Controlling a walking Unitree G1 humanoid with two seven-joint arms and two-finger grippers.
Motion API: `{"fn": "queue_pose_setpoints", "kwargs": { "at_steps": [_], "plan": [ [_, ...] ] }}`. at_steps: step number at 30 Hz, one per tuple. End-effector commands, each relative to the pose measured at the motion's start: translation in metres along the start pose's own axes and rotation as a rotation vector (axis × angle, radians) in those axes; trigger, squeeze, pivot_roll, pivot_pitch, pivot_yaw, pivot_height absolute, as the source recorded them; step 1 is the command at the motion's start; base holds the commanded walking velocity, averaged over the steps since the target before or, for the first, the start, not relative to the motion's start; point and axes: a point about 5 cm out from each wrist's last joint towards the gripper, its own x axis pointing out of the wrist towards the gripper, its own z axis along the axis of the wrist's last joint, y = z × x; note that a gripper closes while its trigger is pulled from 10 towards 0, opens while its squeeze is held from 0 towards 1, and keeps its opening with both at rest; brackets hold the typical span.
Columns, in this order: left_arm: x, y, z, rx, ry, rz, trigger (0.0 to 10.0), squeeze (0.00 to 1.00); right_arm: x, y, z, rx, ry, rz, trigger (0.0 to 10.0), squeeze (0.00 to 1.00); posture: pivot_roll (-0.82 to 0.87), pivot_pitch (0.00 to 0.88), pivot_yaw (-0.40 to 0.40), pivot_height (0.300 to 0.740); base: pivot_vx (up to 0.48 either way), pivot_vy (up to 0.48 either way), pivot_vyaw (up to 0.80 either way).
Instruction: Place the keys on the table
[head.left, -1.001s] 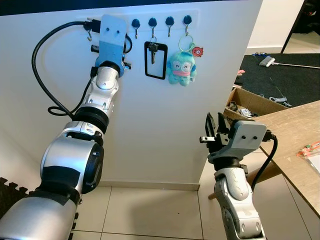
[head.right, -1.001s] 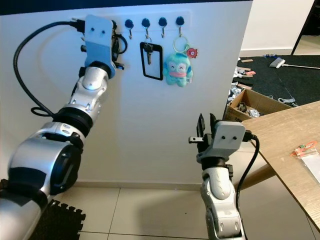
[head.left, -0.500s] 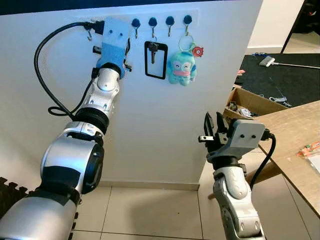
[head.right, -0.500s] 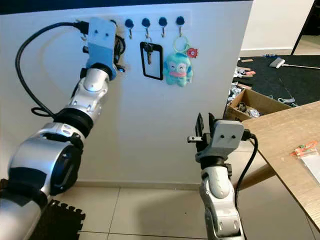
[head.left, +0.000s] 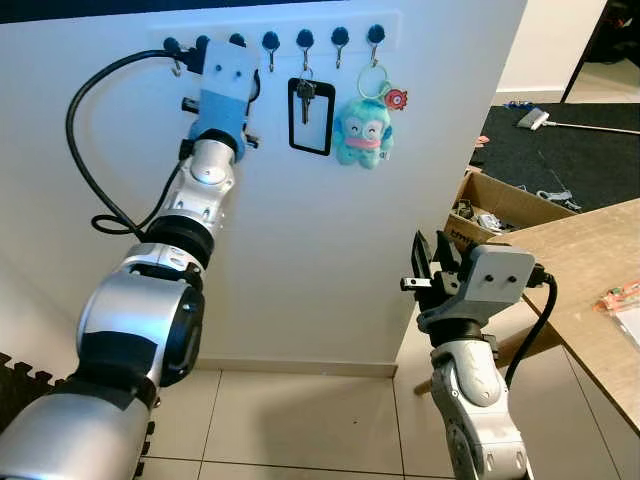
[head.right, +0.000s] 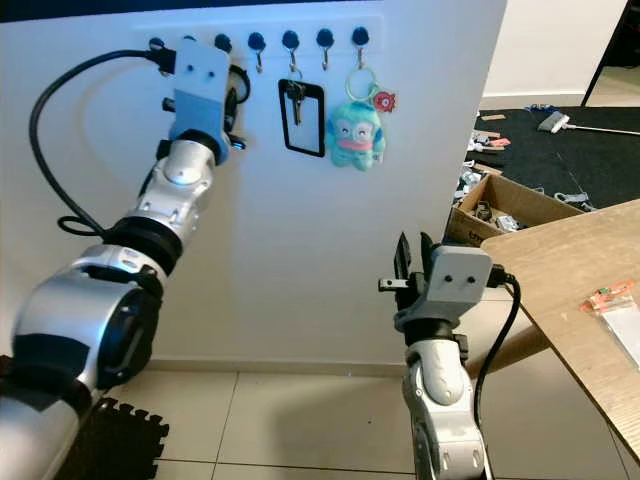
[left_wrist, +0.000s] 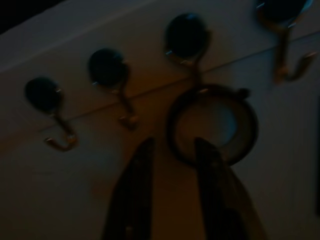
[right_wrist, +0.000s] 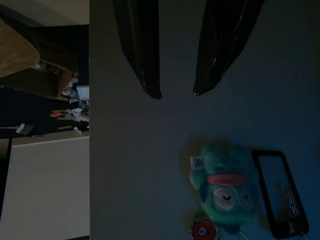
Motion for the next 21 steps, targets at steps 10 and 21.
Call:
{"fn": "queue_pose_setpoints", "kwargs": {
  "at_steps": [10, 21],
  "plan": [
    [0.000, 0.013, -0.004, 0.001, 0.025, 0.034, 0.0, 0.00, 0.000, 0.000, 0.002, 0.002, 0.002, 0.004, 10.0, 0.00, -0.10, 0.236, 0.088, 0.740, 0.000, 0.000, 0.00],
    [0.002, 0.015, 0.005, -0.031, -0.023, 0.047, 10.0, 0.00, 0.000, 0.002, 0.001, 0.008, 0.002, 0.006, 10.0, 0.00, -0.09, 0.232, 0.090, 0.740, 0.000, 0.000, 0.00]
  ]
}}
